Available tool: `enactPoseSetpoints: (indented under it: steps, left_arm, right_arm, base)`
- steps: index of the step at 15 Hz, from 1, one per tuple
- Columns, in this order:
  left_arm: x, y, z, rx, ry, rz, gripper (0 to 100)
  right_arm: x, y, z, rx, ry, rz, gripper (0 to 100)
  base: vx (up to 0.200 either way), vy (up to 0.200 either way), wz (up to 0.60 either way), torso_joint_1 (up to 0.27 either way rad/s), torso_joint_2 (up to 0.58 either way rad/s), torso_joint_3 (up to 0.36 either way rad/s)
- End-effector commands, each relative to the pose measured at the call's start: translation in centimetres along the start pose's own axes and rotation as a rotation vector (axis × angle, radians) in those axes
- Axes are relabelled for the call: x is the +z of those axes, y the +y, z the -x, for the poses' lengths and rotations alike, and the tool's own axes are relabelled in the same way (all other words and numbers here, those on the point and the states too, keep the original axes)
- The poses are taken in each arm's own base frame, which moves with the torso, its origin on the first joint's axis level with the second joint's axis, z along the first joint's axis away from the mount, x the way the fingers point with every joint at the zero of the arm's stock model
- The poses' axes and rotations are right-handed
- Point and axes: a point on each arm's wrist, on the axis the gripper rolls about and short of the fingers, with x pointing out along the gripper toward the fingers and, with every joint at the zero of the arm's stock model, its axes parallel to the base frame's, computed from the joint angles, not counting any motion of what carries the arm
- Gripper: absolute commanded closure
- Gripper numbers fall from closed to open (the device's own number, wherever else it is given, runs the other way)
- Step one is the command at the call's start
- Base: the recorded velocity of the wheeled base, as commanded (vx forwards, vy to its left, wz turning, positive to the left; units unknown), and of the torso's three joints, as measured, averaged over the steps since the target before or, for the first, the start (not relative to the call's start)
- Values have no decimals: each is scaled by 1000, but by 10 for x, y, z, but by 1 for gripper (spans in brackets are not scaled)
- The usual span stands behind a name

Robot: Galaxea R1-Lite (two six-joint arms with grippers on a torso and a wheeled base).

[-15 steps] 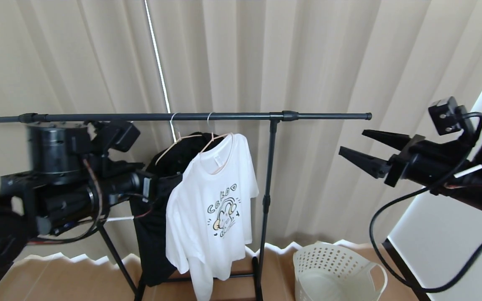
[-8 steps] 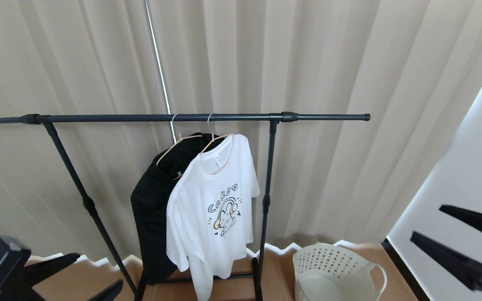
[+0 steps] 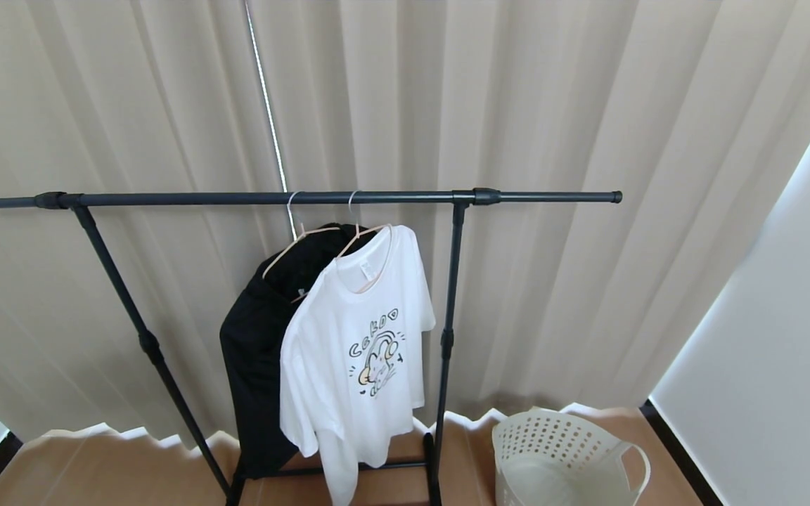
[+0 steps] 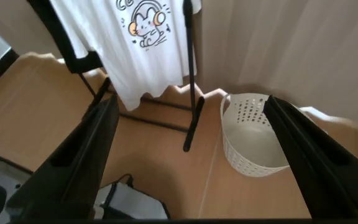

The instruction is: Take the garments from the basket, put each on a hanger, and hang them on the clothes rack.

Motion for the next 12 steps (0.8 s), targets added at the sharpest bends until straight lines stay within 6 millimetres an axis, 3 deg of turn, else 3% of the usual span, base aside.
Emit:
enactPoseSetpoints:
  steps: [1,6,12]
  left_arm:
    - [-8,-2,14,109,-178,-24,0]
    - [-15,-7,22,397,-292,-51,0]
    - [-18,-9,25,415,-357,-21,0]
  right_arm:
    - [-3,0,7,-34,-91,-6,0]
    - [-5,0,11,-147,-148,5,0]
    - [-11,0,20,-310,-251,223,0]
  base:
    - [0,0,0,0,0,0]
    - [0,0,0,0,0,0]
    - [0,0,0,0,0,0]
